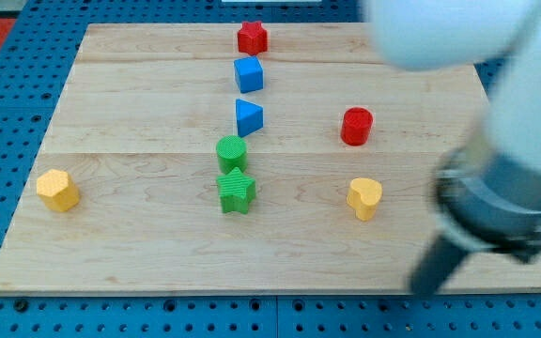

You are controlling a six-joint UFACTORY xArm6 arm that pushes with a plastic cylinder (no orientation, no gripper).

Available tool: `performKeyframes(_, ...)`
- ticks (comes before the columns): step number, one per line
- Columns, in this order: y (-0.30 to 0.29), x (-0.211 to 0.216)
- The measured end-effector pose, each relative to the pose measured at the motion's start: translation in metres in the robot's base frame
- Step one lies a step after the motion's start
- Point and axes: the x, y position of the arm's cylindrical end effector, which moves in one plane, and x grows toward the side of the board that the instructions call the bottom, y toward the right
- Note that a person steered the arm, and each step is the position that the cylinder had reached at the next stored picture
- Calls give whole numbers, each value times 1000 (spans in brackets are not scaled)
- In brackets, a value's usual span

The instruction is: Slide the yellow hexagon to the right side of the board

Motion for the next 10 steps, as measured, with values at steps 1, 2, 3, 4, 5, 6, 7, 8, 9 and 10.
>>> performKeyframes(1, -102, 0)
performKeyframes(2, -145, -1)
performKeyframes(3, -151, -4)
performKeyframes(4, -198, -5)
performKeyframes(5, -243, -33)
performKeyframes(6, -353, -62)
performKeyframes(7, -379, -105)
performKeyframes(8, -361, -112)
performKeyframes(9, -342, -127)
performKeyframes(10, -339, -165)
